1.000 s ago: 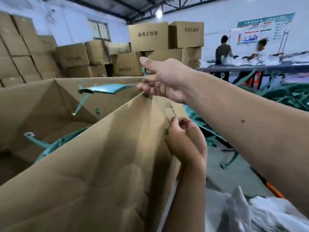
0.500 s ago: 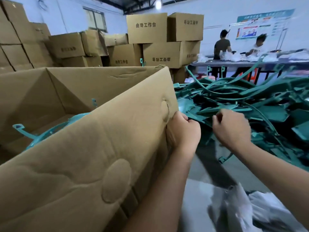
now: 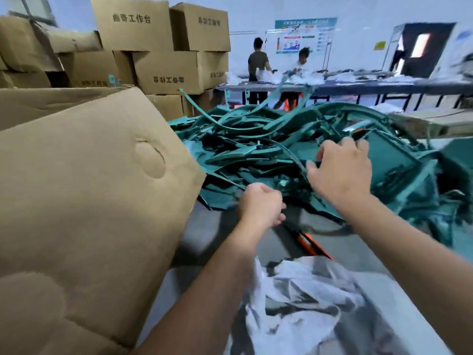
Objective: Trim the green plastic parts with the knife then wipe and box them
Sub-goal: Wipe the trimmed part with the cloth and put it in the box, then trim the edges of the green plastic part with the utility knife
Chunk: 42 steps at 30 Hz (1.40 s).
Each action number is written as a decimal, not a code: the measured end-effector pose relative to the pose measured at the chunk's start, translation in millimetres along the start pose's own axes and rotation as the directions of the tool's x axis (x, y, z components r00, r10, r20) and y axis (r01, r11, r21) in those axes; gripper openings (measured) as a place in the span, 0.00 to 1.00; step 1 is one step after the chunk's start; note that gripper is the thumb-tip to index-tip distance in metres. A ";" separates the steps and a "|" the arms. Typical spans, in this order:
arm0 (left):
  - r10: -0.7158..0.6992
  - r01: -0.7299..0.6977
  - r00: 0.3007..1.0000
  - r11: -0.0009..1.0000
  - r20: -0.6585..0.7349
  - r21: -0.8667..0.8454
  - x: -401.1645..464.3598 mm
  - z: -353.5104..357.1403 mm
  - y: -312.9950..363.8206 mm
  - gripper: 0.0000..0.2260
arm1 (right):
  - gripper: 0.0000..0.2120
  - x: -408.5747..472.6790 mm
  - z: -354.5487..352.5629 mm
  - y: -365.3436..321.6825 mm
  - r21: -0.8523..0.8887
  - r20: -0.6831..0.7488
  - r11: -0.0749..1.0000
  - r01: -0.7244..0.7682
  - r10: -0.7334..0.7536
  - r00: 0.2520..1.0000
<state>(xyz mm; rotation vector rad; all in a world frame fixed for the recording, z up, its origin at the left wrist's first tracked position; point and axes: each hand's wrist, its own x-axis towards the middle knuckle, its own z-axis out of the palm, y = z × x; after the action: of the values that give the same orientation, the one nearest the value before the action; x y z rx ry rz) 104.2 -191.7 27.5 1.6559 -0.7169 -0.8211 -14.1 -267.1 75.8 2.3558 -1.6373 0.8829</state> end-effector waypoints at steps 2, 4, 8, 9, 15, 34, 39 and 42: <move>0.009 -0.009 1.000 0.999 0.018 -0.034 -2.5 18.0 2.8 0.05 | 0.15 7.8 -15.5 20.7 0.032 0.157 0.997 0.068 -0.072 0.985; -0.049 0.058 0.994 0.995 0.100 -0.085 -8.0 40.7 6.5 0.09 | 0.15 6.4 -26.0 42.8 0.081 0.103 0.994 0.070 -0.078 0.992; -0.110 0.150 0.941 0.983 0.321 -0.102 -19.1 82.1 17.5 0.16 | 0.14 9.8 -28.8 94.9 -0.101 -0.197 0.994 -0.031 0.011 0.980; -0.127 0.176 0.925 0.979 0.358 -0.107 -20.5 88.9 20.6 0.16 | 0.21 14.5 -27.5 106.6 -0.122 -0.191 0.989 -0.078 0.054 0.980; -0.123 0.231 0.818 0.965 0.562 -0.125 -29.2 108.0 27.4 0.07 | 0.51 47.4 -19.9 131.9 0.082 0.198 0.996 -0.043 0.026 0.980; 0.407 -0.027 0.814 0.739 0.414 -0.673 -45.3 15.6 14.6 0.28 | 0.15 -48.9 -83.3 24.3 0.769 0.004 -0.640 0.011 0.022 1.000; 0.517 -0.355 0.853 0.470 -0.074 -0.808 -56.4 -11.9 -3.4 0.06 | 0.19 -87.0 -36.4 4.5 0.858 0.183 -0.456 -0.234 -0.155 0.971; 0.476 -0.515 0.840 0.551 -0.259 -0.657 -48.7 -41.8 -17.6 0.09 | 0.23 -105.0 0.6 12.0 0.941 0.320 -0.064 -0.333 -0.159 0.934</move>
<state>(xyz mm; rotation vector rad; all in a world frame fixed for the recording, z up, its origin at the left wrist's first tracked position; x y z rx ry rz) 111.0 -125.5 24.5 0.6943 -0.6673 -0.5228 -49.3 -186.9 16.6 3.4059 -1.2311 2.6955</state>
